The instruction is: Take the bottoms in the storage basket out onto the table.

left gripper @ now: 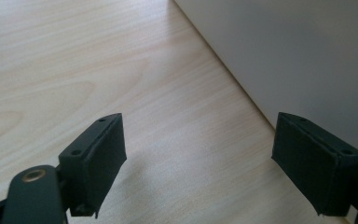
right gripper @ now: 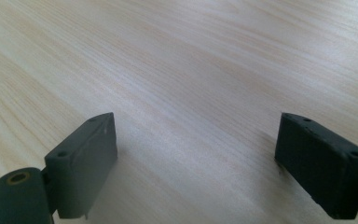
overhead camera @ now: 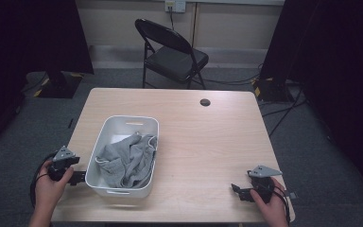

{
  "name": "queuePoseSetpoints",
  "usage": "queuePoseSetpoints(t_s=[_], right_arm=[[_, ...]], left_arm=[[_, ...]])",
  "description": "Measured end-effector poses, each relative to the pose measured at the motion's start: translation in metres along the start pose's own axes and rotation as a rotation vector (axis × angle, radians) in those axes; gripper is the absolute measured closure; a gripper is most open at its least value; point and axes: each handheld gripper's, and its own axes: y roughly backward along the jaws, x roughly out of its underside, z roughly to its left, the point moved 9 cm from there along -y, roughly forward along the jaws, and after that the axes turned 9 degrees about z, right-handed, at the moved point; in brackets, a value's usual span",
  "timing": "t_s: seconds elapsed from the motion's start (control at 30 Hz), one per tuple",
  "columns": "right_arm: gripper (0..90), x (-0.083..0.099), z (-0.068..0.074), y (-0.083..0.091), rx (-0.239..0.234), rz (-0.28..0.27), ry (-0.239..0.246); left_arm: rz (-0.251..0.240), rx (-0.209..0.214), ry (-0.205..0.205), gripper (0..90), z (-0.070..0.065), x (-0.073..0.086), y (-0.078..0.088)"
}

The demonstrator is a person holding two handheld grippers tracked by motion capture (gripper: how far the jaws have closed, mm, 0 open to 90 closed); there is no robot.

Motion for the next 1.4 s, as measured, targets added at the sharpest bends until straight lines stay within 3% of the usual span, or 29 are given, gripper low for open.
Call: queuePoseSetpoints(t_s=[0.2,0.37,0.47,0.7,0.83,0.97,1.07,1.2,1.4], right_arm=[[12.0,0.000,0.000,0.000,0.000,0.000,0.000],[11.9,0.000,0.000,0.000,0.000,0.000,0.000],[12.0,0.000,0.000,0.000,0.000,0.000,0.000],[12.0,0.000,0.000,0.000,-0.001,0.000,-0.001],[11.9,0.000,0.000,0.000,-0.003,0.000,-0.001],[11.8,-0.001,0.000,-0.001,-0.003,0.000,0.001],[11.8,-0.001,0.000,-0.001,-0.003,0.000,0.002],[11.8,-0.001,0.000,-0.001,-0.002,0.000,0.001],[11.8,-0.001,0.000,-0.001,-0.003,0.000,0.002]], left_arm=[[0.002,0.024,0.011,16.6,-0.003,-0.003,0.003],[0.008,0.025,-0.006,17.8,-0.003,-0.006,0.008],[0.001,0.046,0.015,18.0,-0.004,-0.010,0.014],[0.002,0.032,-0.006,18.8,-0.001,-0.021,0.025],[-0.007,0.039,0.005,18.0,0.002,-0.027,0.032],[0.002,0.010,-0.026,21.1,0.003,-0.035,0.040],[-0.025,0.031,-0.004,15.9,0.002,-0.043,0.045],[-0.030,0.032,-0.031,16.5,-0.001,-0.052,0.050],[-0.039,0.056,-0.068,16.4,-0.016,-0.068,0.053]])
